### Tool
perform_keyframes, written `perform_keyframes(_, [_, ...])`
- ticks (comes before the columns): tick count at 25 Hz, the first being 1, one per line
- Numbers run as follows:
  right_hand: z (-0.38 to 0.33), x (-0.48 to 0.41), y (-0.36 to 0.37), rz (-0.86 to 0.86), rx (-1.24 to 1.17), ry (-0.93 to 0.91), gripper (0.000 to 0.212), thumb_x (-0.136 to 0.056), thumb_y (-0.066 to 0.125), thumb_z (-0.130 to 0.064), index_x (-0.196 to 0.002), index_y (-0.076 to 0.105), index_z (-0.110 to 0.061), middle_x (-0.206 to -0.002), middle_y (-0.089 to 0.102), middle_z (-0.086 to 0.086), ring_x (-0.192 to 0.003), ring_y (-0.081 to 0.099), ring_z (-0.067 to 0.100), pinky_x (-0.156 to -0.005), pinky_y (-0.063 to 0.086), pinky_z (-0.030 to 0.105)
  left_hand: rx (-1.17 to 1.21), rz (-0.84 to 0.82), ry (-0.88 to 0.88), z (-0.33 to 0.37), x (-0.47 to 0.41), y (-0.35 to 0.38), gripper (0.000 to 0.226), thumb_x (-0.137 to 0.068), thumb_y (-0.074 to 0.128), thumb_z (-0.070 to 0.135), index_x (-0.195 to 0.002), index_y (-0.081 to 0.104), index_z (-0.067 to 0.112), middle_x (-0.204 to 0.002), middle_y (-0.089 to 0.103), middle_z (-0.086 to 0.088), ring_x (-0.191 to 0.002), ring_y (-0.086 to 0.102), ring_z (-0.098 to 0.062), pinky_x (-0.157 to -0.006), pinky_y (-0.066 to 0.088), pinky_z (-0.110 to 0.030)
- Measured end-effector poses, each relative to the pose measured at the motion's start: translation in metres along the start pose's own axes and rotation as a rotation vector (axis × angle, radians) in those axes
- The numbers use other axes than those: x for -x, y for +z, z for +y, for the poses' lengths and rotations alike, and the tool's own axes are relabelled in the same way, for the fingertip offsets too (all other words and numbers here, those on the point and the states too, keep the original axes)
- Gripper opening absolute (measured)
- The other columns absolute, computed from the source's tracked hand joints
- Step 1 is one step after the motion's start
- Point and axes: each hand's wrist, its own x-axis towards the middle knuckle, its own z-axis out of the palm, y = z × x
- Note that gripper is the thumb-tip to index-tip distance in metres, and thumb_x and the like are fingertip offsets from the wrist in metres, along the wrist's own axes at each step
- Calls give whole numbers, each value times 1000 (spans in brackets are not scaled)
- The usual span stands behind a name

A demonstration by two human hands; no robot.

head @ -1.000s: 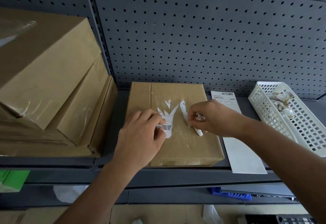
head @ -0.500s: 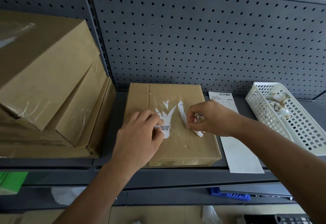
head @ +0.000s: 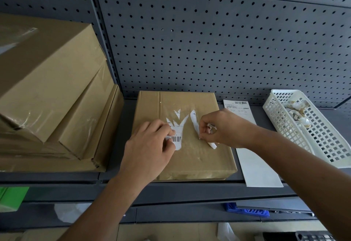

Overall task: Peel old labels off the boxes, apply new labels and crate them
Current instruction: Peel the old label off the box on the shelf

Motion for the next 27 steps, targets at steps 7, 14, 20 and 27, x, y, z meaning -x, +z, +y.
perform_keyframes(7, [2, -1, 0, -10, -26, 15, 7, -82, 76, -26, -79, 70, -23, -78, 68, -12, -75, 60, 2, -70, 50, 19, -1, -8, 2, 0, 0, 0, 26, -91, 45, 41, -109, 62, 35, -114, 53, 23, -106, 47, -2, -67, 40, -19])
perform_keyframes(14, [2, -2, 3, 56, -64, 39, 9, -83, 71, -19, -75, 68, -23, -71, 67, -9, -55, 58, 2, -60, 51, 21, 16, -8, 4, 0, -1, 0, 27, -91, 45, 41, -109, 63, 35, -114, 54, 22, -106, 48, -2, -67, 43, -19])
perform_keyframes(20, [2, 0, 2, 16, -26, 19, 9, -82, 76, -26, -78, 69, -22, -74, 64, -13, -72, 57, 0, -65, 43, 9, 4, -1, 1, 1, -1, 0, 22, -91, 47, 39, -107, 62, 35, -112, 53, 23, -104, 47, -1, -64, 39, -19])
perform_keyframes(27, [4, 3, 3, 78, -71, 35, 9, -84, 73, -21, -76, 68, -22, -72, 66, -9, -58, 60, 6, -60, 51, 21, 18, 1, 11, 0, 0, 1, 24, -90, 46, 40, -107, 63, 34, -113, 55, 22, -105, 48, -2, -65, 43, -20])
